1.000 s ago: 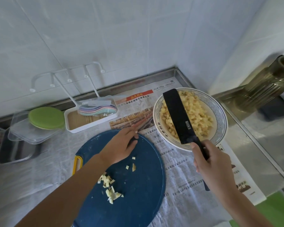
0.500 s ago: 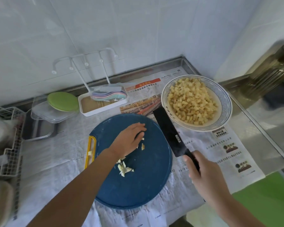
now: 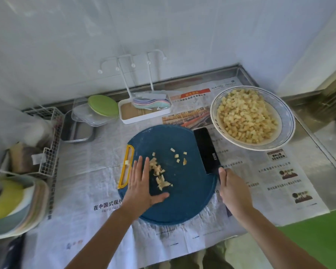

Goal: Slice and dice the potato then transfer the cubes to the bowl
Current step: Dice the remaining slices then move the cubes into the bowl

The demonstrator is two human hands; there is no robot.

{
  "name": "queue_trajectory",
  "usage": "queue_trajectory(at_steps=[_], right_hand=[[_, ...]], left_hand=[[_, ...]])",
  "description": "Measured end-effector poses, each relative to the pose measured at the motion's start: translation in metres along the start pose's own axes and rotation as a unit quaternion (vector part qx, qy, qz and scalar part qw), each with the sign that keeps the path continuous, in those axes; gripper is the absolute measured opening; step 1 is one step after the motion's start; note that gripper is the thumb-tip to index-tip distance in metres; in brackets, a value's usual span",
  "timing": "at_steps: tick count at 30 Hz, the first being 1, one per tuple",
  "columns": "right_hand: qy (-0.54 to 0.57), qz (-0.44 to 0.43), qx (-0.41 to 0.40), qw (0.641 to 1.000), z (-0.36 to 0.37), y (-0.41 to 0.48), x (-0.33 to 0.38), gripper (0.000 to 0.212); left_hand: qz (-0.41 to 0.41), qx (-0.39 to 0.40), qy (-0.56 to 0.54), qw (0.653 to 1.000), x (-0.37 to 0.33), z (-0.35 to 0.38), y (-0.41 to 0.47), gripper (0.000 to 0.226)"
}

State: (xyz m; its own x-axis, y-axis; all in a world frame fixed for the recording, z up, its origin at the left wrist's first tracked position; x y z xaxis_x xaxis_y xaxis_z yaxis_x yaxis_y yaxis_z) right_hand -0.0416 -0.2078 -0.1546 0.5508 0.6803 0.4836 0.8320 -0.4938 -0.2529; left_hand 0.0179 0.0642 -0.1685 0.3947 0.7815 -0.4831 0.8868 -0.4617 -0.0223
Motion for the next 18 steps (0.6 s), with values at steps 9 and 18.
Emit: queue_trajectory(at_steps=[9, 18], right_hand=[[-0.231, -0.111, -0.013, 0.967, 0.002, 0.013, 0.044, 0.044], [-0.339, -0.232, -0.027, 0.911, 0.007, 0.017, 0.061, 0.051]], left_hand=[[-0.045, -0.018, 0.027, 0.998, -0.014, 0.007, 0.001, 0.126], [-0.091, -0.23, -0.032, 0.968, 0.033, -0.038, 0.006, 0.032]])
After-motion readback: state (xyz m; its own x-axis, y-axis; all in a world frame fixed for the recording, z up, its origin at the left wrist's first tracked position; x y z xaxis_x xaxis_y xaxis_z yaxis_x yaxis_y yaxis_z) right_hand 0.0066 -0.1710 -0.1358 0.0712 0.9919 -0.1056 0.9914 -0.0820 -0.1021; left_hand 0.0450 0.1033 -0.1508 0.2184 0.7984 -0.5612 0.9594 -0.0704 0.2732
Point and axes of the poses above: each hand's wrist, its own y-axis towards the middle knuckle, its own z-axis out of the palm, x = y × z, the point moved 1 cm from there along y, towards the middle knuckle, and after that the axes turned 8 degrees about z, right-handed, at the moved point
